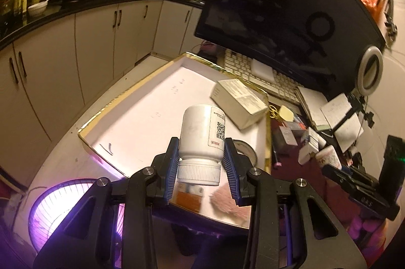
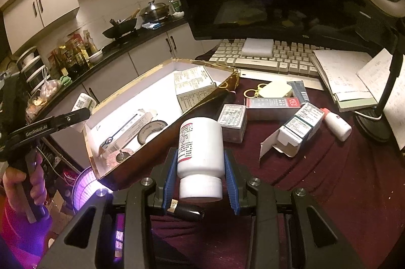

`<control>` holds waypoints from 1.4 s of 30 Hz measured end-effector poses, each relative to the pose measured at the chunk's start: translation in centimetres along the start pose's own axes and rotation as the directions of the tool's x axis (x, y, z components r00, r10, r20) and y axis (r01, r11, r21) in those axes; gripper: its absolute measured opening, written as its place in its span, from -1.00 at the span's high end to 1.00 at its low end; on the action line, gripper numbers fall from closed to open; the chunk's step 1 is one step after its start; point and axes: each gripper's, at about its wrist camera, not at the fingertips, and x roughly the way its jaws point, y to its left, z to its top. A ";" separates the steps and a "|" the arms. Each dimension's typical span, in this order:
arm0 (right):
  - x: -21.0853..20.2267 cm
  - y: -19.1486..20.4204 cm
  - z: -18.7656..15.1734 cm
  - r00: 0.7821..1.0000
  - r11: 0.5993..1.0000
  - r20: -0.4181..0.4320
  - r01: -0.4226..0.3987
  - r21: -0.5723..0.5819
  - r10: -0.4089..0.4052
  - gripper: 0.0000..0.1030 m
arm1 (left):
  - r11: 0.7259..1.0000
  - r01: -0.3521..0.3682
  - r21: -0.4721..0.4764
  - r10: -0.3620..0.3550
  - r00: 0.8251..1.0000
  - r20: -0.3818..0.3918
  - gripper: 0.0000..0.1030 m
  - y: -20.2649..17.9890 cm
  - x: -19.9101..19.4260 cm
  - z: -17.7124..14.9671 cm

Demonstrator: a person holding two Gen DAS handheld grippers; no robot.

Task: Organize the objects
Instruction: 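Carry both white pill bottles over the white tray, then lower the pill bottles into the tray and open both tools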

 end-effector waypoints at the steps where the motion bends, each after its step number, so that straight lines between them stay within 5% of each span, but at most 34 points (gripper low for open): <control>1: 0.0 0.3 0.0 1.000 1.000 -0.001 -0.001 -0.006 0.001 0.32 | 1.000 -0.010 -0.008 0.010 1.000 -0.001 0.34 0.3 0.2 0.1; 24: 3.5 5.4 3.4 0.998 0.983 -0.044 -0.049 -0.180 0.042 0.32 | 0.993 -0.118 -0.002 0.118 0.988 -0.101 0.34 3.0 5.0 0.4; 32: 8.6 6.5 7.3 0.989 0.975 -0.122 -0.105 -0.198 0.082 0.32 | 0.990 -0.140 0.013 0.141 0.982 -0.125 0.34 2.9 5.6 0.2; 42: 13.9 8.1 7.9 0.976 0.970 -0.207 -0.108 -0.216 0.062 0.32 | 0.987 -0.153 0.043 0.158 0.974 -0.163 0.34 2.5 6.6 0.2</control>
